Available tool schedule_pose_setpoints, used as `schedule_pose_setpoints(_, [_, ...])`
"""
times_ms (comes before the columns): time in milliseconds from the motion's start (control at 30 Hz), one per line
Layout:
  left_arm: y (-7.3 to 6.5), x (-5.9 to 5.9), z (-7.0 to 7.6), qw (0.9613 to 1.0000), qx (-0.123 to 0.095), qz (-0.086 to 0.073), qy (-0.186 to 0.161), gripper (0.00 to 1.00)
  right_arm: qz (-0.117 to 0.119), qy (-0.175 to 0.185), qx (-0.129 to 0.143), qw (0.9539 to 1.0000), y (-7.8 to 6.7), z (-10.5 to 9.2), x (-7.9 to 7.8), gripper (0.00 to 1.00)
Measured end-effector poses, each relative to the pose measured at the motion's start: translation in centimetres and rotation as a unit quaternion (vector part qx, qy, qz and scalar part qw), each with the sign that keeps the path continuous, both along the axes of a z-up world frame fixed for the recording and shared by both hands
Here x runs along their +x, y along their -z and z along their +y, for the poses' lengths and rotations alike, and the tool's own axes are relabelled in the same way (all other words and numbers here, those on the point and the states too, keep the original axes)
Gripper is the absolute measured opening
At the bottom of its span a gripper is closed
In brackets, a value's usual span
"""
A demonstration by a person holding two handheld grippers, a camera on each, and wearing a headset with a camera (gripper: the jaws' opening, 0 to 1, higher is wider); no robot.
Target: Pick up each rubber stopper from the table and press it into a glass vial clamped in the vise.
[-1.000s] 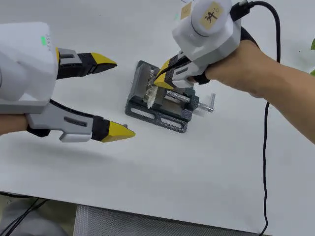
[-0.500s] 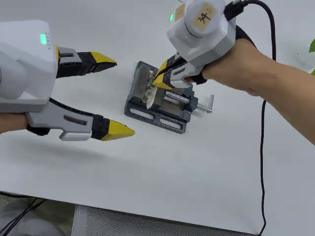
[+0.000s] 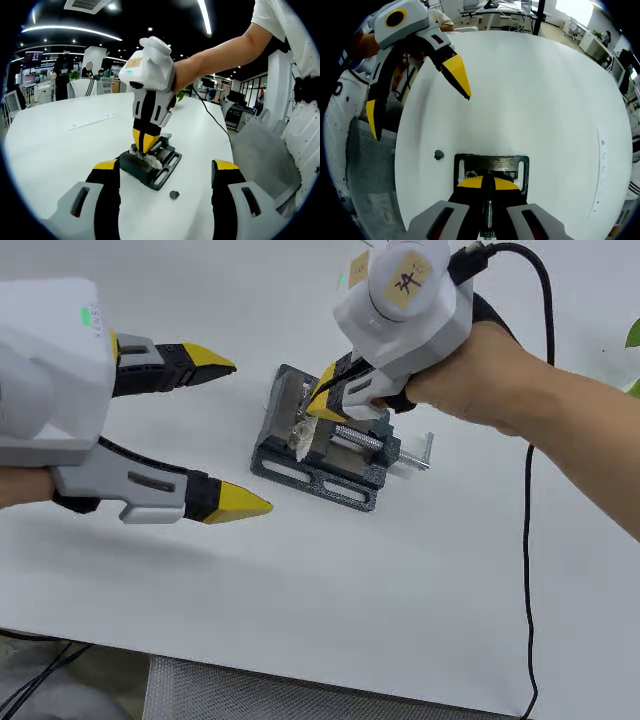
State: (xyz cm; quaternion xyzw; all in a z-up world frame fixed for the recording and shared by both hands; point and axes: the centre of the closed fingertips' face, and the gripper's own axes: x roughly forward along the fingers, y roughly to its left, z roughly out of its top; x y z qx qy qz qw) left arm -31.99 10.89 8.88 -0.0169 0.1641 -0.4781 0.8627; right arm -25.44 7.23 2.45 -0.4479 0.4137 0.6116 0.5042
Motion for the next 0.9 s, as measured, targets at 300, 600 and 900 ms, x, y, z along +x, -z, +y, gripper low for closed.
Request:
schedule_pose_setpoints(300, [0.1, -0.5, -0.1, 0.9999, 0.009, 0.002, 0.005, 0.73, -0.004, 0.006, 0.011, 0.9999, 0.0, -0.1, -0.2, 0.0])
schedule_pose_setpoints(600, [0.2, -1.1, 0.3, 0.9997, 0.023, 0.009, 0.004, 0.73, -0.006, 0.031, 0.049, 0.9983, -0.2, -0.1, 0.0, 0.01])
schedule_pose_setpoints(900, [0.1, -1.5, 0.3, 0.9994, 0.032, 0.012, 0.007, 0.73, -0.005, 0.05, 0.072, 0.9962, -0.2, -0.2, 0.3, 0.01])
